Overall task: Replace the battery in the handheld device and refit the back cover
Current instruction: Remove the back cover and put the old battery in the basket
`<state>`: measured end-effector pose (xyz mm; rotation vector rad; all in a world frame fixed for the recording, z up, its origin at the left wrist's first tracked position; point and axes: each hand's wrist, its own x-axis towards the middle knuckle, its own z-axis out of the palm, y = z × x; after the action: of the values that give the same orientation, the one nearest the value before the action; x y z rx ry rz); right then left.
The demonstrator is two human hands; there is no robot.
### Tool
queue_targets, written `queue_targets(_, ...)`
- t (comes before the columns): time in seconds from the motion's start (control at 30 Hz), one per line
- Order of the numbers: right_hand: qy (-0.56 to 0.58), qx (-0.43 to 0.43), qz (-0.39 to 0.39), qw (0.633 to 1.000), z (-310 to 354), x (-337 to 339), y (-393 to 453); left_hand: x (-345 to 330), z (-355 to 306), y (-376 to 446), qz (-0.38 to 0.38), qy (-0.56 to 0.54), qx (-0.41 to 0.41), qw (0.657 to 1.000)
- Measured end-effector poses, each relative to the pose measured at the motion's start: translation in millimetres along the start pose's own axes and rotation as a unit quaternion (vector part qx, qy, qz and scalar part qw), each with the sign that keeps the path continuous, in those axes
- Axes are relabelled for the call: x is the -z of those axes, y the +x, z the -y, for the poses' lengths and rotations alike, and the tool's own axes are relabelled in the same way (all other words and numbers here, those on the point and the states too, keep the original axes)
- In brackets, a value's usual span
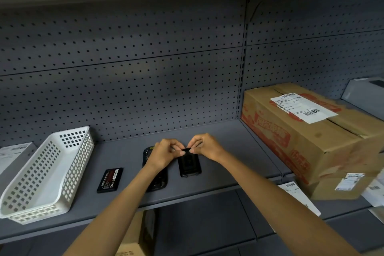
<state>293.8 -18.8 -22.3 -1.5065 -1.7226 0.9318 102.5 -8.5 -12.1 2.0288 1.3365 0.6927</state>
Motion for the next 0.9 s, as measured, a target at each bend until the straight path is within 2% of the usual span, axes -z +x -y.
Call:
queue_targets(0.5, -0.028, 0.012, 0.014, 0.999, -4, 0, -4, 0, -1, -13, -0.006, 0.024, -0.020, 1.000)
queue_targets(0.9, -0.040, 0.086, 0.032, 0.995, 19, -19, -6, 14, 5, -35, -0.061, 0.007, -0.033, 0.998)
